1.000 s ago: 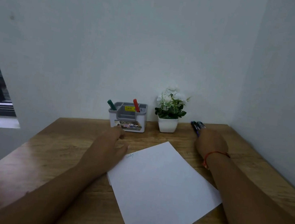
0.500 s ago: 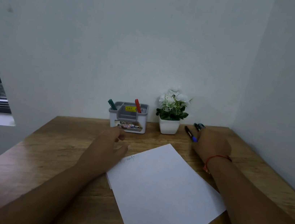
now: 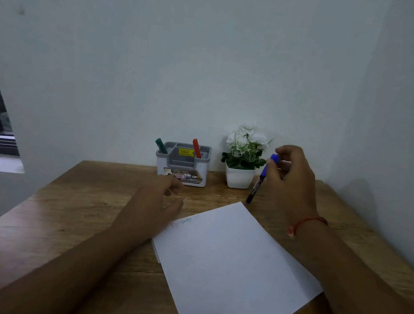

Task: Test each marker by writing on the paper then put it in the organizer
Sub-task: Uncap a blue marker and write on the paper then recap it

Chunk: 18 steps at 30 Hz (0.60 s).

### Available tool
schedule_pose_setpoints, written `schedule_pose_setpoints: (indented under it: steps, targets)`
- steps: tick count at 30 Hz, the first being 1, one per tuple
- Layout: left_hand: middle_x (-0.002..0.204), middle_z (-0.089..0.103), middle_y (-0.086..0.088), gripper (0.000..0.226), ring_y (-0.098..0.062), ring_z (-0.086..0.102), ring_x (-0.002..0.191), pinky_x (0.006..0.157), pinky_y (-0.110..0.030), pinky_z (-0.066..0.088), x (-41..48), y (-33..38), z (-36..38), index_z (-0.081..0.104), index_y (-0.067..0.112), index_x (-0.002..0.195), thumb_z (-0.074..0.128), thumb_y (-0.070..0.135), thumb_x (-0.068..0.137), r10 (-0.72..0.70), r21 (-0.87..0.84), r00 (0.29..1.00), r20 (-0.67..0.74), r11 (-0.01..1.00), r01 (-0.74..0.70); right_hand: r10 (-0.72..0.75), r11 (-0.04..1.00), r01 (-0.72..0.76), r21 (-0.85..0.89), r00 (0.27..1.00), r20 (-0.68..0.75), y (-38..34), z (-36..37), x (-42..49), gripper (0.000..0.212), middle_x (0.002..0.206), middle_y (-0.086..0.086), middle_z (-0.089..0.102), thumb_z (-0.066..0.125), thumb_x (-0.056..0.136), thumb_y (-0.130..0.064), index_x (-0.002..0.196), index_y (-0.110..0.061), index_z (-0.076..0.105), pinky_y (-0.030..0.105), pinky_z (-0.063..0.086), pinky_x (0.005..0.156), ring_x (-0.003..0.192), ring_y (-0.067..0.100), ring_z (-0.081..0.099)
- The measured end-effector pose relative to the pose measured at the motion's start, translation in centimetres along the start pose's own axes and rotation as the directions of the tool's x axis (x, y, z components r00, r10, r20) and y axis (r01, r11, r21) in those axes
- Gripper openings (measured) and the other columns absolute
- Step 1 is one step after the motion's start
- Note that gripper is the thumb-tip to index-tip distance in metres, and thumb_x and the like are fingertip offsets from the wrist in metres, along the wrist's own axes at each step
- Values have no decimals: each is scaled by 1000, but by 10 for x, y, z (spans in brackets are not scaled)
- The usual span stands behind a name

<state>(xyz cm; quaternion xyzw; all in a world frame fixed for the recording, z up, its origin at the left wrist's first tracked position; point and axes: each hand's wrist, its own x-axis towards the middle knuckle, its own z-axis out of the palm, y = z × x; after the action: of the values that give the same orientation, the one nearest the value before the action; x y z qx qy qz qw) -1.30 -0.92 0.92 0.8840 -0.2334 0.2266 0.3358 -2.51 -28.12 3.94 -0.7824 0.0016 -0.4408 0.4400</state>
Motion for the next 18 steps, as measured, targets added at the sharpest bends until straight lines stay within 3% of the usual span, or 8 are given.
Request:
schedule_pose_setpoints:
  steps: [5, 8, 11, 14, 16, 18]
  targets:
    - [104, 61, 10, 30, -4, 55, 94, 80, -21, 46, 0, 4, -1, 60, 24, 118, 64, 30, 89, -2, -34, 1000, -27, 999, 1, 136, 883, -176, 435, 983, 121, -20, 9, -9, 21, 106, -7, 60, 62, 98, -4, 114, -16, 53, 36, 63, 69, 85, 21, 77]
    - [104, 63, 11, 28, -3, 56, 95, 78, -18, 46, 0, 5, -2, 61, 26, 116, 64, 31, 89, 23, -71, 999, -48, 997, -26, 182, 781, -279, 558, 958, 224, -29, 19, -14, 28, 106, -2, 64, 69, 91, 0, 111, -16, 57, 35, 63, 71, 89, 25, 77]
    - [99, 64, 12, 22, -2, 58, 91, 73, -16, 45, 0, 9, -2, 61, 27, 111, 63, 30, 89, 42, -119, 997, -71, 992, -50, 177, 835, -339, 434, 912, 371, -32, 24, -19, 31, 108, -4, 73, 78, 86, -10, 114, -15, 67, 28, 61, 76, 91, 11, 75]
    - [95, 64, 12, 17, -1, 59, 87, 69, -17, 46, 0, 12, -3, 62, 29, 107, 60, 31, 91, 64, -147, 993, -97, 986, -78, 114, 908, -290, 303, 866, 487, -35, 26, -27, 21, 105, 0, 78, 75, 90, -19, 110, -17, 77, 28, 60, 86, 98, 10, 73]
    - [97, 64, 13, 20, 0, 58, 87, 68, -15, 45, 0, 14, -4, 63, 28, 109, 56, 36, 93, 58, -161, 993, -99, 984, -73, 74, 936, -248, 249, 832, 551, -41, 27, -34, 16, 94, 1, 77, 68, 95, -21, 110, -20, 75, 21, 60, 71, 80, 7, 72]
    - [98, 64, 15, 28, 3, 57, 89, 70, -13, 45, 0, 15, -4, 63, 27, 112, 49, 42, 93, 56, -185, 994, -94, 980, -73, -16, 989, -75, 128, 806, 592, -45, 30, -39, 17, 85, -1, 76, 63, 98, -29, 114, -26, 71, 15, 53, 58, 66, 3, 69]
